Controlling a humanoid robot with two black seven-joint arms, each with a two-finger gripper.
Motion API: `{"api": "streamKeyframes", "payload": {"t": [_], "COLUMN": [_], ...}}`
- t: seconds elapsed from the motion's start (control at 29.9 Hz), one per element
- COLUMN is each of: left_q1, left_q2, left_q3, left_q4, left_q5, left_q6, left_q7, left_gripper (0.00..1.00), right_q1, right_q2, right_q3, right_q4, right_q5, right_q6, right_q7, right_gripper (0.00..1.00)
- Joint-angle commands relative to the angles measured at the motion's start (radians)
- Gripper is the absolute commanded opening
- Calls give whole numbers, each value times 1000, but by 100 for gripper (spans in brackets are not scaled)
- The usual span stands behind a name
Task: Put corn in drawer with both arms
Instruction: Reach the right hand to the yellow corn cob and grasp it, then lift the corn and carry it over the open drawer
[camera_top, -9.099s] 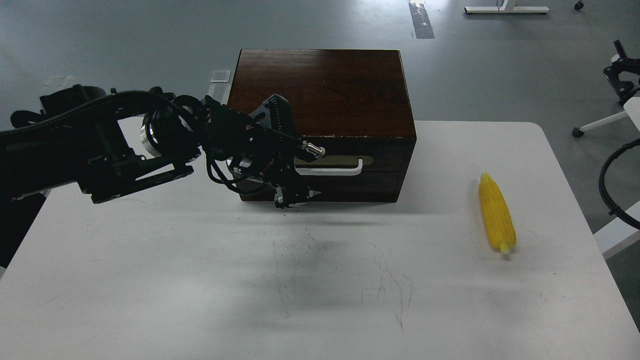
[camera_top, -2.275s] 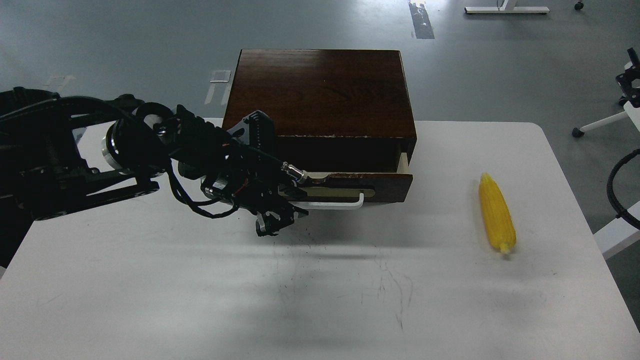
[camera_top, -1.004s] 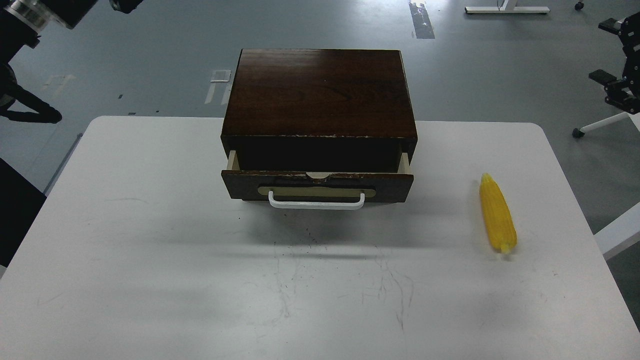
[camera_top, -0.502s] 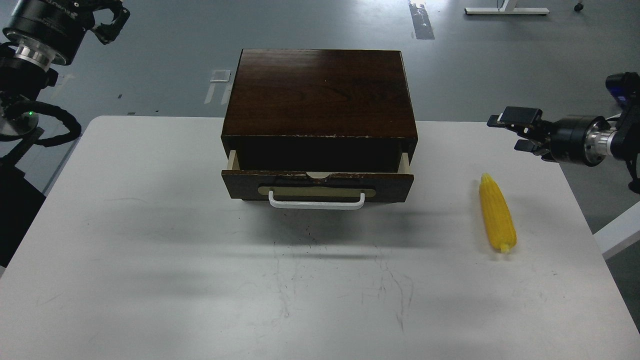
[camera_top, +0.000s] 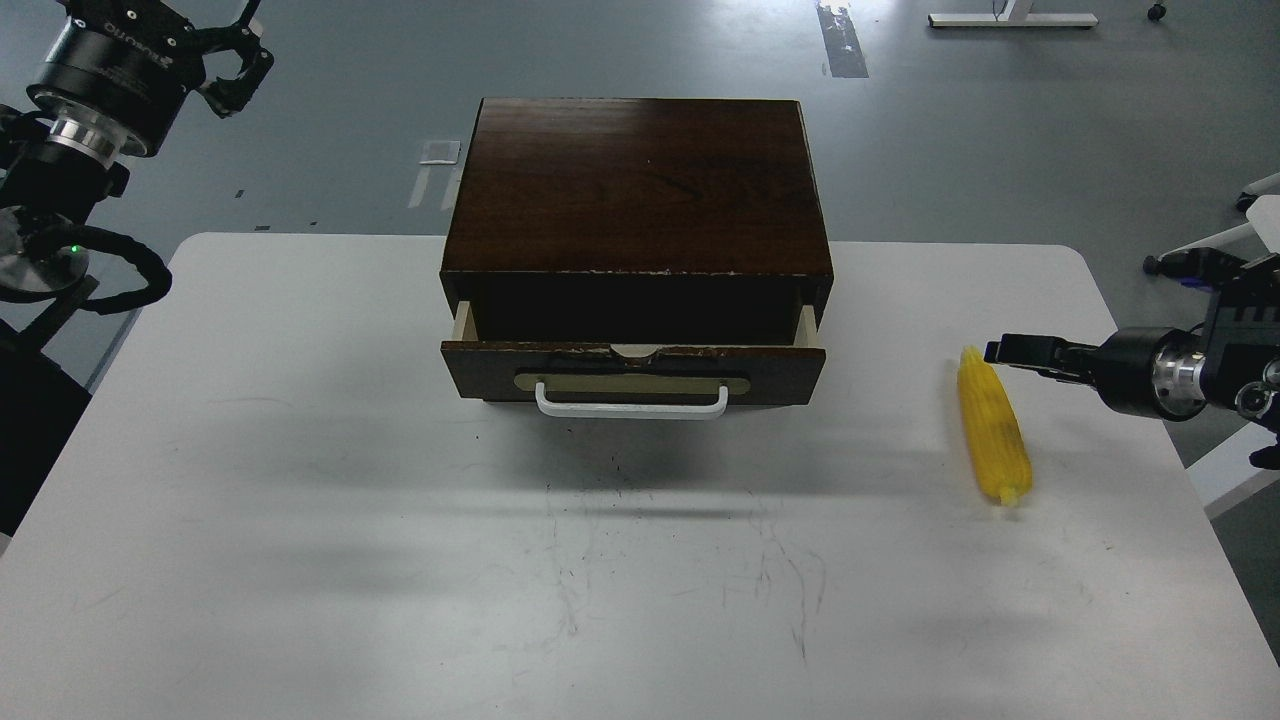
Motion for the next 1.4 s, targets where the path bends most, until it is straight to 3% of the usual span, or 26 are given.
{"api": "streamKeyframes", "payload": {"t": [0.0,0.13,0.43,0.64,0.87,1.04,1.37], "left_q1": [-1,-2,-9,-10,-10,-10,-12], "left_q2": [1,3,12,24,29,46,69], "left_q3": [0,0,2,2,0,2,-1], "left_q4": [-3,-15,-18,-17,-18,-18,-20], "left_q5": [0,2,2,2,2,2,2], "left_q6": [0,0,0,0,0,0,0], "left_q7": [0,2,6,3,2,3,3], "left_gripper": [98,98,98,98,98,98,98], "right_q1": [-33,-48,-83,-107,-102,-82,217], "right_q2": [33,104,136,146,167,146,57], "right_q3": [-2,-2,-2,-3,-32,-25,130], "right_q4": [-15,-83,-91,-97,-83,-79,-39], "right_q5": [-24,-26,-27,-27,-76,-66,-64], "right_q6": [-29,-52,-71,-98,-98,-103,-89], "right_q7": [-7,-1,-1,0,2,9,26], "right_gripper": [90,91,91,70,10,1,0]}}
